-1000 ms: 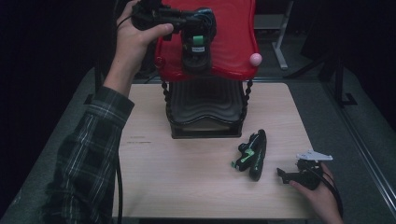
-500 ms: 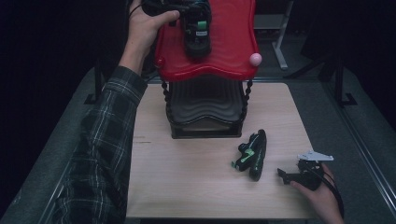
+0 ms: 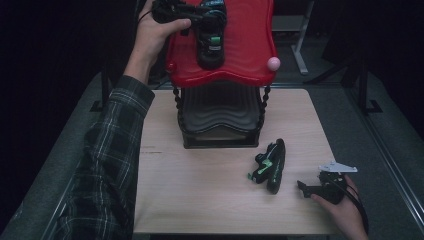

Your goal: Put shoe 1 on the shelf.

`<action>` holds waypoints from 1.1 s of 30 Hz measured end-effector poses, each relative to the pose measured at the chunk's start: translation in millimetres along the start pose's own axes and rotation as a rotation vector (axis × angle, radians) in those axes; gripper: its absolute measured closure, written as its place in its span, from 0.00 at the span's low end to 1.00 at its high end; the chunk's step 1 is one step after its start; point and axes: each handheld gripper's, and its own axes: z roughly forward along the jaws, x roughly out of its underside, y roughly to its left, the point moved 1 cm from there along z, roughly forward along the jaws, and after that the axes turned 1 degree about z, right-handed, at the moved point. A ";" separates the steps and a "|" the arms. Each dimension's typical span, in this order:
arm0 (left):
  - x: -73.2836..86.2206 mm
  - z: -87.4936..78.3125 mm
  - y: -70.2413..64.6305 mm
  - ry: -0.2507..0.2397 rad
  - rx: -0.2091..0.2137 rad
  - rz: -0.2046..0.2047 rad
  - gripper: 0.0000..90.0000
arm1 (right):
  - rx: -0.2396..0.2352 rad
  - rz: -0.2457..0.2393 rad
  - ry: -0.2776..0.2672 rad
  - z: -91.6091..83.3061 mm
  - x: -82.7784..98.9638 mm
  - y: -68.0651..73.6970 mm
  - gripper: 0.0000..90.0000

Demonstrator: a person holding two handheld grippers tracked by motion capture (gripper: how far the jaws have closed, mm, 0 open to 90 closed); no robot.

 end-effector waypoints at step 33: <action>69.9 -118.8 -69.5 0.048 -0.078 -0.051 0.21 | 0.014 0.012 0.000 -0.1 0.1 1.3 0.00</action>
